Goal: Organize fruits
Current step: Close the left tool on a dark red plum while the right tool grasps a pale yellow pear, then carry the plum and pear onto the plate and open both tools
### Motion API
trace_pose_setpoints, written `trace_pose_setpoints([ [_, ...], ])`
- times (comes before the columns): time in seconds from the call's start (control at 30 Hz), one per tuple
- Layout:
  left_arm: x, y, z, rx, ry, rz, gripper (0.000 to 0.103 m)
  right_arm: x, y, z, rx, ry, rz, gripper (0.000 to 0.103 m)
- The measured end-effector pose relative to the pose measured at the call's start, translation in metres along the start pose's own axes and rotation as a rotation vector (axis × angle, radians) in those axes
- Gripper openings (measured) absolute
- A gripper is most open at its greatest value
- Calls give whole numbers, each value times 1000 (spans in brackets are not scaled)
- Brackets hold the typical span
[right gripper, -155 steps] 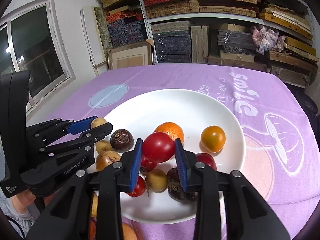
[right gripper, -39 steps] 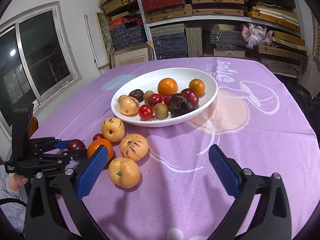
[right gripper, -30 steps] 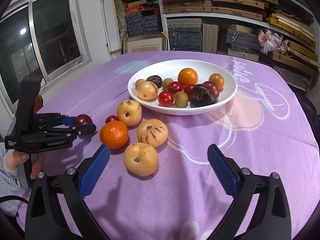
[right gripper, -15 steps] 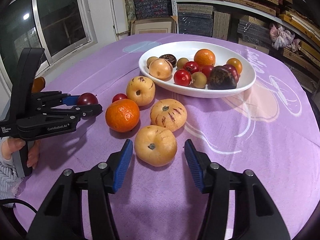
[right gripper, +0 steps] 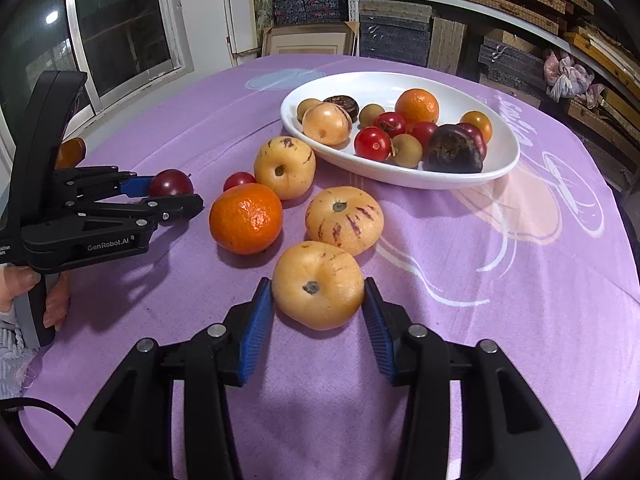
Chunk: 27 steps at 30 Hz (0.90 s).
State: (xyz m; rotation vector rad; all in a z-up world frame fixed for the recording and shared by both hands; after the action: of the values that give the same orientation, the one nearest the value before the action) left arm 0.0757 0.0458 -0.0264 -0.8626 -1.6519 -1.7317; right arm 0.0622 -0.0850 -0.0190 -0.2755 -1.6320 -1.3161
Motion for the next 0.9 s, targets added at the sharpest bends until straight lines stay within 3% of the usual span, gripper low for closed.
trace_pose_setpoints([
  [0.27,2,0,4,32,-32,-13,41,13,2,3,12,4,-62,44],
  [0.43,11,15,4,20,-3,-66,41,31,9,-2,-2,17,-128,44],
  [0.73,24,106,10,22,28,-163,41,105,89,-71,-157,-26,-373,44],
  [0.9,17,155,10,49,31,-209,41,119,137,-102,-221,-50,-482,44],
])
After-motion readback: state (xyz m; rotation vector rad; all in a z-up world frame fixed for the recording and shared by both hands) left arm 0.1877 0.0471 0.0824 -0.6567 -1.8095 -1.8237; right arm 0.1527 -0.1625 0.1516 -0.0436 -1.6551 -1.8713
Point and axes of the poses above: each gripper's, at about its wrist camera, not at the fingertips, and x roughly against the way its jaws point, z to its left, y to its top, the point moved 5 cm from there along -x, roughly the way its jaws point, and after that the axes turned 1 degree about z, right-handed, at the moved point
